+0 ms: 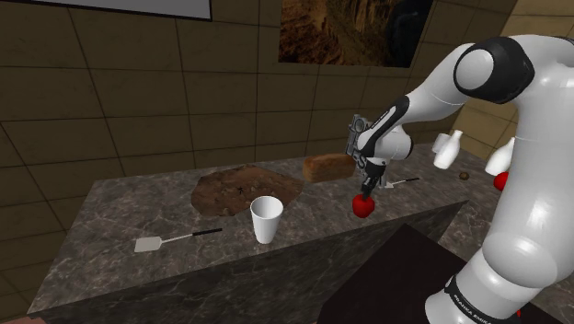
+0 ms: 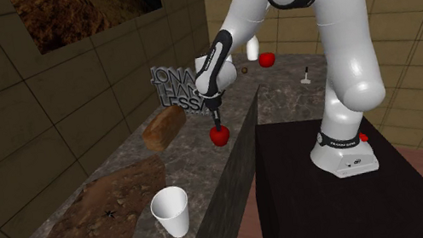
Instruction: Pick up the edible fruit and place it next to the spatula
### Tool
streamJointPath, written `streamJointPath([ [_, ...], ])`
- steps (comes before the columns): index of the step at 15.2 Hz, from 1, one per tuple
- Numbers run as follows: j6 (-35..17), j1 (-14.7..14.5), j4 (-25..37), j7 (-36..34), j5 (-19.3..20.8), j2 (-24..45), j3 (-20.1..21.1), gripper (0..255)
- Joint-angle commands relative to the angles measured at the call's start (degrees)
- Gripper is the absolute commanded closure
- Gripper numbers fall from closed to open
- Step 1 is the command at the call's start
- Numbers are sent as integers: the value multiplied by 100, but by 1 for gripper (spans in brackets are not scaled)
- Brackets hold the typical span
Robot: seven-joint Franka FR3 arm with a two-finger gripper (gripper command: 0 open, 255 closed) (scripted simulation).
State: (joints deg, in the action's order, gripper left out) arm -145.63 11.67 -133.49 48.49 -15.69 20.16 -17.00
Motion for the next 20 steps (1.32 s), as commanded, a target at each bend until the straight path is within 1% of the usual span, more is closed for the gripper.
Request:
streamJointPath([
  [1,0,0,0,0,0,0,0,255],
  [7,0,0,0,0,0,0,0,255],
  [20,848,-191,-23,-461,617,-945,-291,255],
])
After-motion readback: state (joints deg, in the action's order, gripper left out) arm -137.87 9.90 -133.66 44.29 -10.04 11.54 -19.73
